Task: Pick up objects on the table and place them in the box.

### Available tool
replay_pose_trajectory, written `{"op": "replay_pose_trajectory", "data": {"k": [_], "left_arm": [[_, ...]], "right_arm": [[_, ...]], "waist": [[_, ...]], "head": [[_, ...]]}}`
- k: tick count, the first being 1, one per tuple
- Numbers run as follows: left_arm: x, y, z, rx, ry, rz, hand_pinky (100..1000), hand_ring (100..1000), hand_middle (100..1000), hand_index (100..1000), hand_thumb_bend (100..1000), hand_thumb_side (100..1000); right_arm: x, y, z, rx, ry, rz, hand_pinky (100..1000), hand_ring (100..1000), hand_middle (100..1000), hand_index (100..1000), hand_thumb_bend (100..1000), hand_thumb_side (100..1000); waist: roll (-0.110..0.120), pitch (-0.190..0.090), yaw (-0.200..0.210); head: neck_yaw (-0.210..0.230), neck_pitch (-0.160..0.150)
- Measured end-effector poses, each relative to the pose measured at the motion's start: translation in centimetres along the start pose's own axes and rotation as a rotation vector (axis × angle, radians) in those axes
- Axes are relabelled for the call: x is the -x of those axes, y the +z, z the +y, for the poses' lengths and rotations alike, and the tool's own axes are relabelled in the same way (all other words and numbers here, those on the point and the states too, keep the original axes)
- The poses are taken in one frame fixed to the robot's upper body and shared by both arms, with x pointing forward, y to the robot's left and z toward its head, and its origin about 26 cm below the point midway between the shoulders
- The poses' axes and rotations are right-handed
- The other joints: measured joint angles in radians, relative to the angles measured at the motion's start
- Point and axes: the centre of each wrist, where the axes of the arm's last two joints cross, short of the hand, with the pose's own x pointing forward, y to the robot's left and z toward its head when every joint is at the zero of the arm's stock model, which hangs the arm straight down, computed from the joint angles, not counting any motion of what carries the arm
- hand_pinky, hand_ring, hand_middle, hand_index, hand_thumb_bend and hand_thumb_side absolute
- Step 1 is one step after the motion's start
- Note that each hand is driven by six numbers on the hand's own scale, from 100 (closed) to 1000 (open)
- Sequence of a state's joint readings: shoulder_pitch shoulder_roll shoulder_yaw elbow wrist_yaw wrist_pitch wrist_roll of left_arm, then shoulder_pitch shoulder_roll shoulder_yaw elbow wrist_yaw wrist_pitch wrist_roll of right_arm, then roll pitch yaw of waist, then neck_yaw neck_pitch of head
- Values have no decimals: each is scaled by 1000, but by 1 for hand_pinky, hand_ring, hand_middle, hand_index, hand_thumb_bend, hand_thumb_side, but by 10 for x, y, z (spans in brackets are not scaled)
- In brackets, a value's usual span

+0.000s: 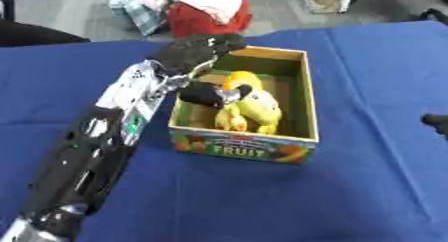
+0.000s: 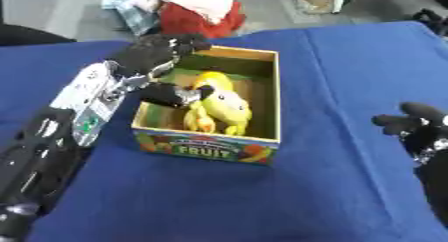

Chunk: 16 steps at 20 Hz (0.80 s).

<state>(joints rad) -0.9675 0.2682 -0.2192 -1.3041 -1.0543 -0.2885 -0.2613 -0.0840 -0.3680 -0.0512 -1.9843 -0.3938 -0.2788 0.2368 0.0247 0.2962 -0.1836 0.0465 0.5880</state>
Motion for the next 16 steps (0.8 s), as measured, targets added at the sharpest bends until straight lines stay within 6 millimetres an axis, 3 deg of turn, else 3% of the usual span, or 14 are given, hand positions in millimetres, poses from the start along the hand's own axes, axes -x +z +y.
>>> {"op": "replay_pose_trajectory", "data": {"k": [3, 10, 16], "left_arm": [[-3, 11, 2, -75, 36, -19, 835, 861, 886, 1000, 114, 1000], [-14, 42, -1, -259, 150, -23, 748, 788, 822, 1000, 255, 1000], [-26, 70, 0, -395, 228, -22, 728, 764, 785, 984, 284, 1000]], "right_arm": [[0, 4, -2, 25, 3, -3, 956, 790, 595, 832, 100, 1000], [0, 11, -5, 73, 11, -12, 957, 801, 606, 835, 100, 1000], [1, 16, -6, 95, 20, -31, 961, 821, 625, 837, 100, 1000]], "waist": [[-3, -4, 16], [-15, -13, 47], [-23, -19, 62]], "head": [[-21, 5], [-61, 19], [-74, 20]]}}
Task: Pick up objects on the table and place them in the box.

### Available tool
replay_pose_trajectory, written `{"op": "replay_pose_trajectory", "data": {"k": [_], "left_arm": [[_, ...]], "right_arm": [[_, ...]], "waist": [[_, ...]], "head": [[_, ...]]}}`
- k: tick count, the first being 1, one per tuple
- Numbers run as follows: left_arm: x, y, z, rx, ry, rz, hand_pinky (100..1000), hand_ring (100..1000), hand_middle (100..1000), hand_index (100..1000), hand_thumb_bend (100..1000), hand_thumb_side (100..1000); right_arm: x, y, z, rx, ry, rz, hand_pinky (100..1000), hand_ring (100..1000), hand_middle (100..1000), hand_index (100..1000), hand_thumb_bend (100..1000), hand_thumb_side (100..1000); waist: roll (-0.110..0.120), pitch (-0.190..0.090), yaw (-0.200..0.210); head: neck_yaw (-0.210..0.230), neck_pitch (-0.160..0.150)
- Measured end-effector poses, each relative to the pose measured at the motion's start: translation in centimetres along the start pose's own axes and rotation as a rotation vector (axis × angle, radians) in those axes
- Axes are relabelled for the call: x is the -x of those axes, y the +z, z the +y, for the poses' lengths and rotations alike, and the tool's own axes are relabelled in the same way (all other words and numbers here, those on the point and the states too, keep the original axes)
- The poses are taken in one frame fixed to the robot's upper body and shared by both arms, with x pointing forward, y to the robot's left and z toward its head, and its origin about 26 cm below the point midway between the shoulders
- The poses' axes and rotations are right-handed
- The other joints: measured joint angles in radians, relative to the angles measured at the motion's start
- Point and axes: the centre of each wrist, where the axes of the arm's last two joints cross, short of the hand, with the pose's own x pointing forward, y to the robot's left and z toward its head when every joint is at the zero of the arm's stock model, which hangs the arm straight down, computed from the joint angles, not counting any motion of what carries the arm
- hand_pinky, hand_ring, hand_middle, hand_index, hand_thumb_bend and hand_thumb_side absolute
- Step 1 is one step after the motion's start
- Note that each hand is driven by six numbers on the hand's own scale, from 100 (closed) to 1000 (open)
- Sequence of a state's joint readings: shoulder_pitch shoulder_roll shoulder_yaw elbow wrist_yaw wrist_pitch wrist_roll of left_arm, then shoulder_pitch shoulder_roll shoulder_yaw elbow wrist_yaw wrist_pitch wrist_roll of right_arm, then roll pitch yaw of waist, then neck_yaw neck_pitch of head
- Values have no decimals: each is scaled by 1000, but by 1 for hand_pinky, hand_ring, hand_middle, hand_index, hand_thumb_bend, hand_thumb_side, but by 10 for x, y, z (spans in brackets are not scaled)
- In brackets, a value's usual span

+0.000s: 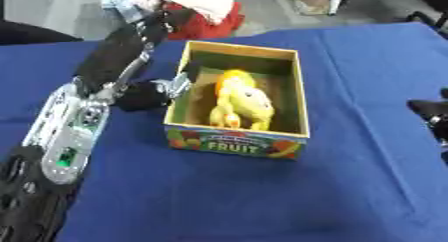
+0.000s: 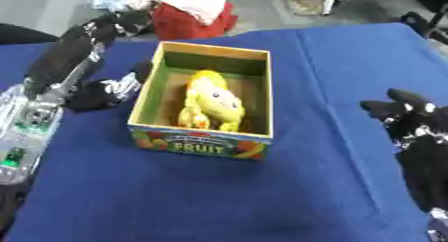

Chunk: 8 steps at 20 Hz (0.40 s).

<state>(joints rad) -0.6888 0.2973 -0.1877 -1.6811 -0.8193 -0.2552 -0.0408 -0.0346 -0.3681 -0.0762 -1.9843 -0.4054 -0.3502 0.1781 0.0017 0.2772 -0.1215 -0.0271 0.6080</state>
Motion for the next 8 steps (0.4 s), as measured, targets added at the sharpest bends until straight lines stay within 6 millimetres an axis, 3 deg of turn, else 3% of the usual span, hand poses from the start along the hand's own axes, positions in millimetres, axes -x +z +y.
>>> {"op": "replay_pose_trajectory", "data": {"k": [3, 6, 8], "left_arm": [[-7, 16, 3, -51, 35, -6, 725, 761, 781, 981, 273, 1000], [-15, 34, 4, -103, 83, -10, 718, 744, 756, 962, 130, 1000], [-22, 44, 5, -142, 119, -6, 719, 735, 741, 948, 100, 1000]], "right_arm": [[0, 2, -1, 14, 8, -28, 962, 836, 641, 839, 100, 1000], [1, 6, -1, 29, 14, -59, 965, 863, 676, 848, 100, 1000], [1, 7, 0, 36, 18, -84, 967, 876, 689, 854, 100, 1000]], "waist": [[-5, -1, 9], [-10, -1, 18], [-15, -2, 25]], "head": [[-3, 5], [-4, 7], [-5, 8]]}}
